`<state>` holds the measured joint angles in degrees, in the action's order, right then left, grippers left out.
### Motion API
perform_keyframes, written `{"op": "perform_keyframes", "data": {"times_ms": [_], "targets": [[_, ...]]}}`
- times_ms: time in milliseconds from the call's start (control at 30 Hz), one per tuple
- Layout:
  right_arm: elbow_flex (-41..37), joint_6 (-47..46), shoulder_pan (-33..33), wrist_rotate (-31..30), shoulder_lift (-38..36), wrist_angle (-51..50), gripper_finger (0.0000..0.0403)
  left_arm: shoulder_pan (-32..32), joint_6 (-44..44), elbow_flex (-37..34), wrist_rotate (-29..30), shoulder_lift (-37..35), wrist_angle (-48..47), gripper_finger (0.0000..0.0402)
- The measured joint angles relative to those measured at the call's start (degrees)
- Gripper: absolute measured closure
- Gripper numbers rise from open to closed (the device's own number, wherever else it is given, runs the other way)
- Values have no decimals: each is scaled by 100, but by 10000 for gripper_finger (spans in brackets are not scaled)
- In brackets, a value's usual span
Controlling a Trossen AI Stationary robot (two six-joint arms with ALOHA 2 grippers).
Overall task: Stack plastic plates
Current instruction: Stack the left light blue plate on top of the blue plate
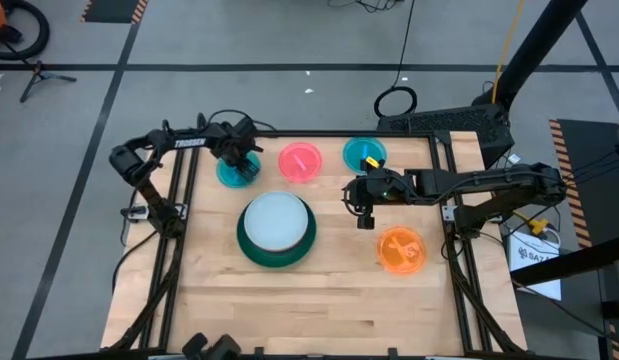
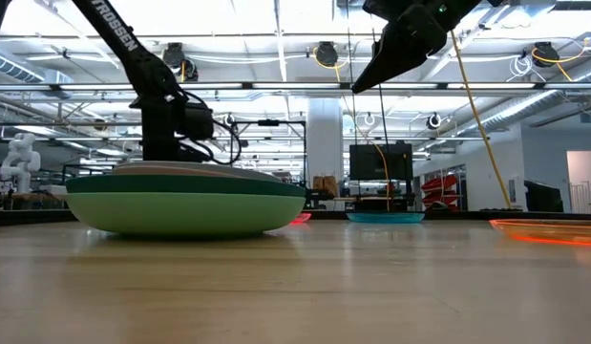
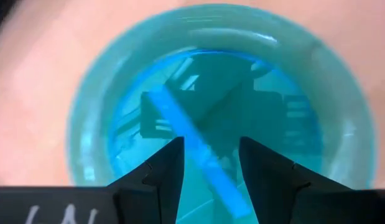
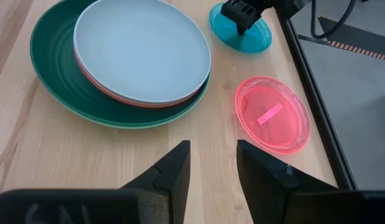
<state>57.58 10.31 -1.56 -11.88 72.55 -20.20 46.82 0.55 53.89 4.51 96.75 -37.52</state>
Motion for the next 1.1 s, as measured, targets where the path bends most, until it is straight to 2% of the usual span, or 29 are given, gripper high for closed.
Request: {"op": "perform_keyframes", "data": {"times_ms": [333,600,1100], "targets": [[0,0,0,-4,0,3,280,933,192,336,0,2,-9,241],[0,0,0,-4,0,6,280,1340,195,496,0,0,11,241],[0,0,0,-4,0,8,280,1426,355,493,-2,0,-162,241]]}}
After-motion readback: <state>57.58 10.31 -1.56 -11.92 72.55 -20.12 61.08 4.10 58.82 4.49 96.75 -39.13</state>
